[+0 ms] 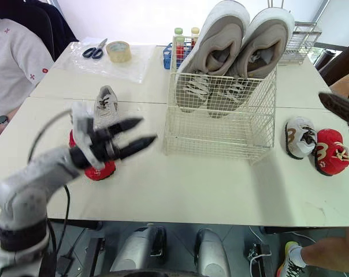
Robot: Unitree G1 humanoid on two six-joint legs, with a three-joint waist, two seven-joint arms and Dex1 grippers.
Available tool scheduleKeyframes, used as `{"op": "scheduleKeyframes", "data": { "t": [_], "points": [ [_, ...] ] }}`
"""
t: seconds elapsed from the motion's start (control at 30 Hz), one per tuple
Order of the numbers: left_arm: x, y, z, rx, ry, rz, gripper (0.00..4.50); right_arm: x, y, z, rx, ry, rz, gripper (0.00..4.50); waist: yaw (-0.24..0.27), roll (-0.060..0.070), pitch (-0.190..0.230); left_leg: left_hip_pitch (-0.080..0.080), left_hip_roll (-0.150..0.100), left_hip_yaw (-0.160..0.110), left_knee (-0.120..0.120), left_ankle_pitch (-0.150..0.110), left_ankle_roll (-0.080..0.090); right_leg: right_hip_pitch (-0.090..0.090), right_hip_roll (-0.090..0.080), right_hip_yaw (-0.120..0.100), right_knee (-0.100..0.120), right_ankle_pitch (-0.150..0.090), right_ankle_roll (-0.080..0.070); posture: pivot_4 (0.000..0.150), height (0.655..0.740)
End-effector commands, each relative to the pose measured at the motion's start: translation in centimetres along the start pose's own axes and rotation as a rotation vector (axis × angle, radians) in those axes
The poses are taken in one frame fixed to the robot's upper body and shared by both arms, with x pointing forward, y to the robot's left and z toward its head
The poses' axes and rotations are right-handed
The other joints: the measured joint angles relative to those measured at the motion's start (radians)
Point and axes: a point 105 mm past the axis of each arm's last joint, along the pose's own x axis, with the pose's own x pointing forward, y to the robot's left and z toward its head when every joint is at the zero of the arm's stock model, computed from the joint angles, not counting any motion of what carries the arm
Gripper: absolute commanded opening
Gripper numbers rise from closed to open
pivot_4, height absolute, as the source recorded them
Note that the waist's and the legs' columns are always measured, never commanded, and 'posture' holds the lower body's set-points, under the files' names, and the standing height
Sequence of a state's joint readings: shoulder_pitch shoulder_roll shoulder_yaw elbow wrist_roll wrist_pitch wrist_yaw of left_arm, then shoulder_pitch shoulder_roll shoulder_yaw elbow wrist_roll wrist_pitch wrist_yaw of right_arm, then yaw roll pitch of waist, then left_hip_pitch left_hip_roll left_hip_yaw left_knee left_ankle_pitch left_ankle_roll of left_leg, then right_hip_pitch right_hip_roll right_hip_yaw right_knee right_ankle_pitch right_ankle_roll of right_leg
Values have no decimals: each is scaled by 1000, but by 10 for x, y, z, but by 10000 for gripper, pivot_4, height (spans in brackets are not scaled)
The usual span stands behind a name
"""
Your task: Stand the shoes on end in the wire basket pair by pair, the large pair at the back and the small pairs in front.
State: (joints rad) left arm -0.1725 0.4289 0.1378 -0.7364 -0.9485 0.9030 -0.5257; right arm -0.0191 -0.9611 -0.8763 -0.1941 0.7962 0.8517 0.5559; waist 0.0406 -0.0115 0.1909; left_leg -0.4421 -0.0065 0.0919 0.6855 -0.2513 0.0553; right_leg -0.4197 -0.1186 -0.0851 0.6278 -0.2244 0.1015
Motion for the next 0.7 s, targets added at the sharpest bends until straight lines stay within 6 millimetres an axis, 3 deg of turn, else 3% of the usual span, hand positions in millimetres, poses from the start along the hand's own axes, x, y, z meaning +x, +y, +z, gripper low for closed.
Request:
{"op": "scheduleKeyframes", "data": {
  "t": [0.03, 0.13, 0.23, 0.37, 0.53, 0.7],
  "points": [
    [6, -35, -6, 33, 8, -80, 44598, -10, 1, -19, -59, -22, -131, 45000, -1, 7, -4, 0, 0, 0, 0, 0, 0, 0, 0, 0, 0, -1, -1, 1500, 7371],
    [8, -40, -4, 1, -43, -56, 44598, -17, 18, -53, -68, 27, -162, 45000, -2, 22, -13, 1, 0, 0, 0, 0, 0, 0, 1, 1, 1, -2, -3, 1500, 7371],
    [7, -46, -9, -10, -32, -56, 44598, -22, 17, -75, -75, 61, -268, 45000, -4, 28, -17, 2, 0, 0, -1, -3, 4, 0, 2, 1, 1, -2, -4, 1500, 7371],
    [8, -52, -22, 17, 36, -65, 44598, -5, 30, -107, -57, 124, -269, 45000, -6, 28, -18, 3, 1, 1, -1, -3, 5, -1, 5, 1, 1, -4, -7, 1500, 7371],
    [14, -50, -18, 25, -1, -23, 44598, 17, 26, -118, -54, 137, -255, 45000, -1, 29, -18, 2, 0, 1, -1, -3, 5, -1, 5, 2, 1, -4, -7, 1500, 7371],
    [6, -44, -20, 45, 14, 34, 44598, 41, 7, -126, -52, 130, -367, 45000, -6, 29, -18, 2, 0, 1, -1, -3, 6, -2, 5, 2, 0, -4, -7, 1500, 7371]
  ]
}}
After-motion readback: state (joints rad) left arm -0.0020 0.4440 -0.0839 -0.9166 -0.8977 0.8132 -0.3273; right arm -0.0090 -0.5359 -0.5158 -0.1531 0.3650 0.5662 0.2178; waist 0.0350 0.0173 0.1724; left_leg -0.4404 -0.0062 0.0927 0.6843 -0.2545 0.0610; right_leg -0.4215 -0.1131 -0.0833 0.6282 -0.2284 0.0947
